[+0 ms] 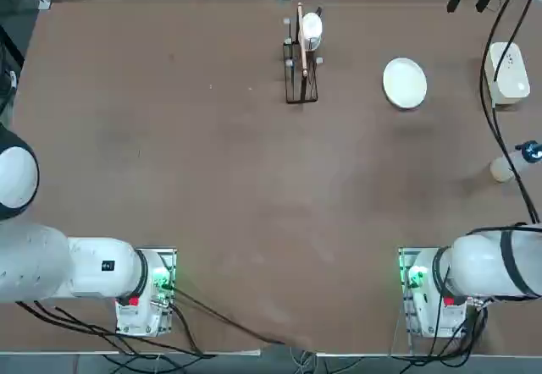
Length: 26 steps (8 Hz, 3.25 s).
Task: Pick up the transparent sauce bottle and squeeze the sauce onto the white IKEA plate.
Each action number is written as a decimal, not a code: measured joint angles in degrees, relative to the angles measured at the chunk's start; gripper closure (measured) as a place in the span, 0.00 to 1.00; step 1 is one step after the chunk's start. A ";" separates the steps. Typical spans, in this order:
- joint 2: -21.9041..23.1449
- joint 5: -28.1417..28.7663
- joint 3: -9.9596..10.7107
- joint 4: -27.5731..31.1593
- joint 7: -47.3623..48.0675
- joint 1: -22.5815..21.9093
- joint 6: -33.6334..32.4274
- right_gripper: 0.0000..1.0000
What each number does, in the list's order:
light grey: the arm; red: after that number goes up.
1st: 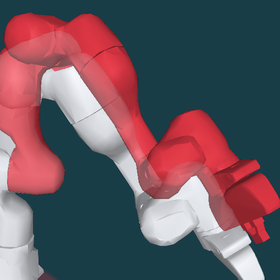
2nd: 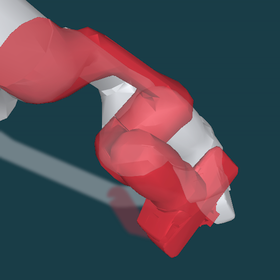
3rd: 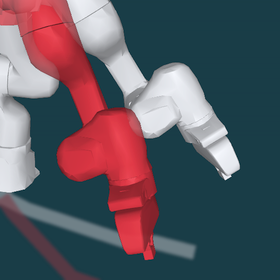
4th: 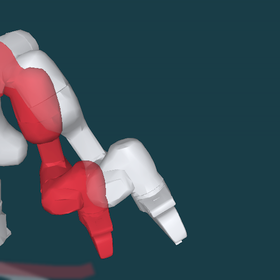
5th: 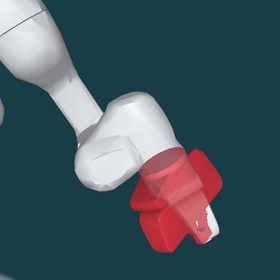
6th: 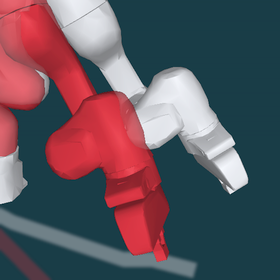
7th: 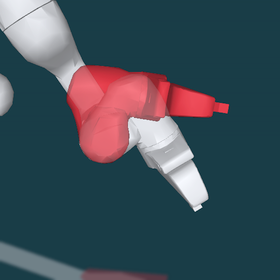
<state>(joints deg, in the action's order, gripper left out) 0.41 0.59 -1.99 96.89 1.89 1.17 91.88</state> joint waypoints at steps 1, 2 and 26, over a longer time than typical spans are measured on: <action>-0.01 0.00 0.00 -0.13 -0.06 0.00 0.00 0.00; 0.00 0.01 0.00 -0.40 -0.12 -0.02 -0.02 0.00; -34.09 -52.04 1.26 18.99 149.36 1.97 -12.40 0.00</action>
<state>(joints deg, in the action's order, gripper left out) -33.69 -51.45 -0.73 115.87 151.26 3.15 79.48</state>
